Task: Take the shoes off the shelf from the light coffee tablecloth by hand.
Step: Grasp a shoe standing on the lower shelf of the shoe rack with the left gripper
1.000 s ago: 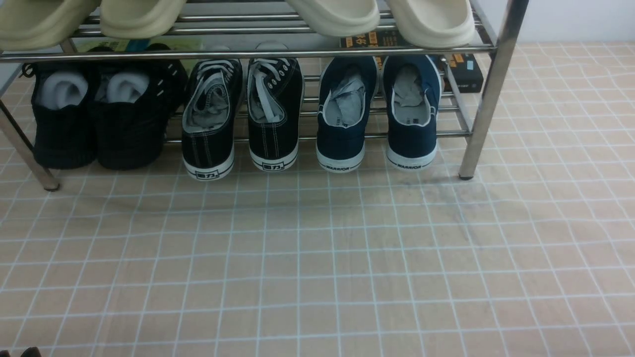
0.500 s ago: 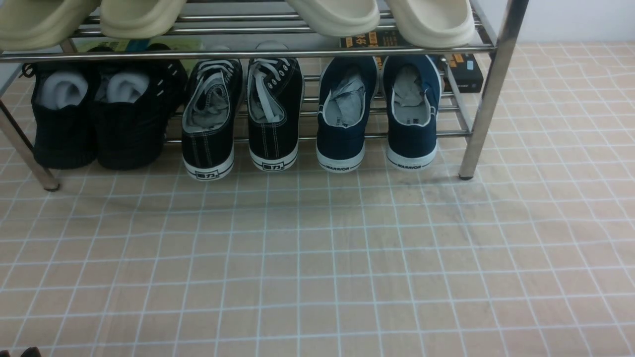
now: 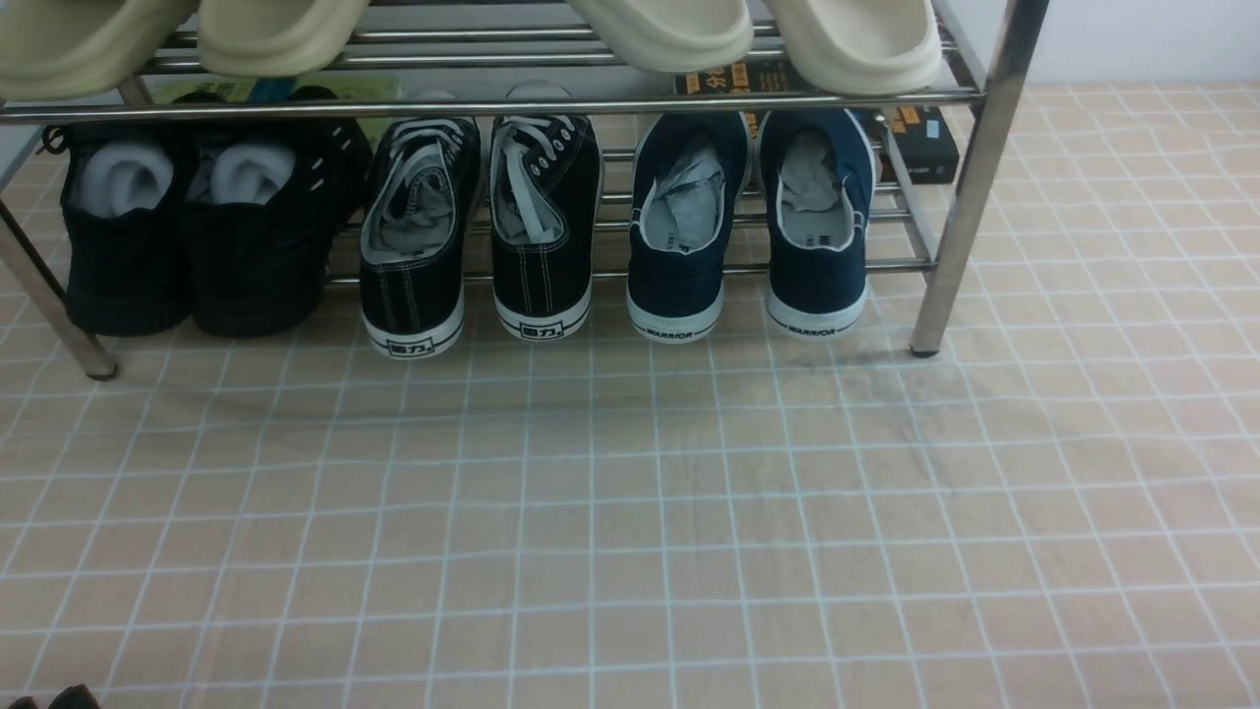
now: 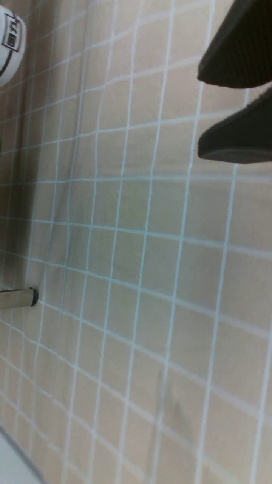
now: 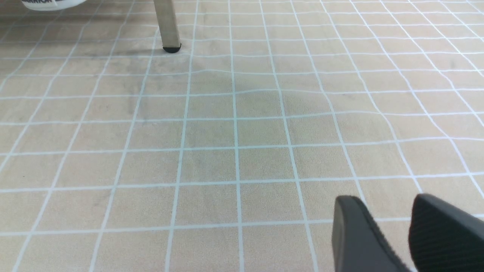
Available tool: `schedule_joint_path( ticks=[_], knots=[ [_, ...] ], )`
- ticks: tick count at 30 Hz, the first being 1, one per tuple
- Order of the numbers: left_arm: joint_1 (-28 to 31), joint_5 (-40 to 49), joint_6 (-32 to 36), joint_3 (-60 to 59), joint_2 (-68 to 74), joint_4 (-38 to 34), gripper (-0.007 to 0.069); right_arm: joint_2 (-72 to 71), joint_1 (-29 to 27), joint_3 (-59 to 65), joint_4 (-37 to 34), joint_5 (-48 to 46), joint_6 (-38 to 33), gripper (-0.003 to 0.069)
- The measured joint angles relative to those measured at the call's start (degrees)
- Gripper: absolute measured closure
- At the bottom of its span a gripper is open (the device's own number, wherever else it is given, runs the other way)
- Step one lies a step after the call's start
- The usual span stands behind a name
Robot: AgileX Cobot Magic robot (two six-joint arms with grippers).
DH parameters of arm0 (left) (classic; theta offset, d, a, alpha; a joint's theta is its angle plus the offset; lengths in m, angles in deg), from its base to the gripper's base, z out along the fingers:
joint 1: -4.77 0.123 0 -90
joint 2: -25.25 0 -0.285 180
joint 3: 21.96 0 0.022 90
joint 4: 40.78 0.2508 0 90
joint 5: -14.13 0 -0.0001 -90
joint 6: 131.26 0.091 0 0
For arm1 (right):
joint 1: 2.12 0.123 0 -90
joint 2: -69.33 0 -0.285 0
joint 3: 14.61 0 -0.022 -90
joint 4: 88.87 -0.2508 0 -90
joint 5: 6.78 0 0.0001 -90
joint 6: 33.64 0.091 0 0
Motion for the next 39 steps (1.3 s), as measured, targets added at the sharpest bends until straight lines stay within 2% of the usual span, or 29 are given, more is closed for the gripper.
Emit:
schedule_joint_path(
  ticks=[3, 7, 12, 15, 17, 18, 20, 21, 22, 25, 31, 35, 36, 39],
  knots=[
    [0.00, -2.02, -11.03, -0.38, 0.00, -12.88, 0.0383, 0.00, 0.00, 0.00, 0.00, 0.00, 0.00, 0.0421],
    [0.00, -4.35, -18.56, -0.38, 0.00, -21.69, 0.0383, 0.00, 0.00, 0.00, 0.00, 0.00, 0.00, 0.0421],
    [0.00, -5.25, -20.16, -0.38, 0.00, -23.85, 0.0383, 0.00, 0.00, 0.00, 0.00, 0.00, 0.00, 0.0421],
    [0.00, -6.24, -18.90, -0.38, 0.00, -23.69, 0.0386, 0.00, 0.00, 0.00, 0.00, 0.00, 0.00, 0.0421],
    [0.00, -6.19, -18.40, -0.38, 0.00, -23.69, 0.0398, 0.00, 0.00, 0.00, 0.00, 0.00, 0.00, 0.0421],
    [0.00, -5.32, -17.93, 0.71, 0.00, -23.74, 0.0435, 0.00, 0.00, 0.00, 0.00, 0.00, 0.00, 0.0421],
    [0.00, -4.53, -16.41, 4.59, 0.08, -23.07, 0.0513, 0.00, 0.00, 0.00, 0.00, 0.00, 0.00, 0.0421],
    [0.00, -4.53, -16.14, 5.12, 0.08, -22.90, 0.0522, 0.00, 0.00, 0.00, 0.00, 0.00, 0.00, 0.0421],
    [0.00, -3.75, -13.77, 10.08, 1.95, -20.82, 0.0584, 0.00, 0.00, 0.00, 0.00, 0.00, 0.00, 0.0421],
    [0.00, 0.41, -11.07, 18.99, 8.85, -15.94, 0.0622, 0.00, 0.00, 0.00, 0.00, 0.00, 0.00, 0.0421],
    [0.00, 21.53, -9.92, 36.36, 34.18, -5.44, 0.0624, 0.00, 0.00, 0.00, 0.00, 0.00, 0.00, 0.0421],
    [0.00, 28.04, -8.68, 48.44, 51.71, -0.23, 0.0618, 0.00, 0.00, 0.00, 0.00, 0.00, 0.00, 0.0421],
    [0.00, 28.19, -8.68, 49.10, 52.49, -0.23, 0.0618, 0.00, 0.00, 0.00, 0.00, 0.00, 0.00, 0.0421],
    [-2.10, 30.21, -5.94, 60.01, 64.92, 1.01, 0.0564, 0.00, 0.00, 0.00, 0.00, 0.00, 0.00, 0.0421]
  ],
)
